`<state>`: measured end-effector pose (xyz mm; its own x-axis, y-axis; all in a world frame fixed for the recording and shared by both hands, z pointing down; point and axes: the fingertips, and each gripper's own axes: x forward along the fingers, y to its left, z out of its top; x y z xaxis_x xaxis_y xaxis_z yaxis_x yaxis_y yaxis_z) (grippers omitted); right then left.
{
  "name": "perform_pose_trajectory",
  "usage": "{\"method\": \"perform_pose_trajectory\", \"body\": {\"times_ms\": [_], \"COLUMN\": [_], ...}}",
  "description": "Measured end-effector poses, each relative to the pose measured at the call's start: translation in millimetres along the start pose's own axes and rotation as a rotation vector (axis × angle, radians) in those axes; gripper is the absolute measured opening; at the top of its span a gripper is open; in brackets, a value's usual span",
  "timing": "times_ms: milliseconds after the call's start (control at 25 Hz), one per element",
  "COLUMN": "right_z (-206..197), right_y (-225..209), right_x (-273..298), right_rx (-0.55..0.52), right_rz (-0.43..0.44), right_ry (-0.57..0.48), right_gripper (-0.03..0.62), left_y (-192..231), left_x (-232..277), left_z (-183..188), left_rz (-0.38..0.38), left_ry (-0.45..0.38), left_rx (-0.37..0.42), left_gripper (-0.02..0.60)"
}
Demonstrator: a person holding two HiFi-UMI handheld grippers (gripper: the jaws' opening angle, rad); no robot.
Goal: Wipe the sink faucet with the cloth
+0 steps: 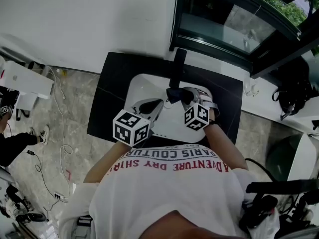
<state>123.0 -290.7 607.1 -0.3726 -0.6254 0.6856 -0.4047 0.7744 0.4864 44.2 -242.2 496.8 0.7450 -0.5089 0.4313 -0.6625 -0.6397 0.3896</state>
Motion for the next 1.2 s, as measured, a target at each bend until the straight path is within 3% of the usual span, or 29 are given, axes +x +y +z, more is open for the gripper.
{"method": "perform_pose_trajectory", "body": {"times_ms": [200, 600, 920, 1200], "right_z": [-7.9, -5.9, 0.2, 2.8], "right_y": [-26.1, -68.5, -78.2, -58.2], "right_x": [36.1, 51.2, 45.6, 26.3], "right_rx": [0.003, 0.059, 0.063, 0.041], "right_rz": [0.0, -0.038, -0.066, -0.066], "right_ry": [0.052, 0.042, 0.041, 0.038], "right_gripper": [0.08, 0.08, 0.08, 0.08], "left_y": [11.1, 22.3, 17.9, 10.7], "left_x": [3.3, 8.5, 9.7, 11.5], "left_z": [-4.2, -4.6, -1.7, -0.7], "left_rz": [0.017, 0.026, 0.016, -0.006], "left_ry": [0.019, 0.033, 0.019, 0.016], "left_rx": [-0.012, -0.016, -0.008, 0.003], "left_gripper": [0.002, 0.002, 0.001, 0.001]}}
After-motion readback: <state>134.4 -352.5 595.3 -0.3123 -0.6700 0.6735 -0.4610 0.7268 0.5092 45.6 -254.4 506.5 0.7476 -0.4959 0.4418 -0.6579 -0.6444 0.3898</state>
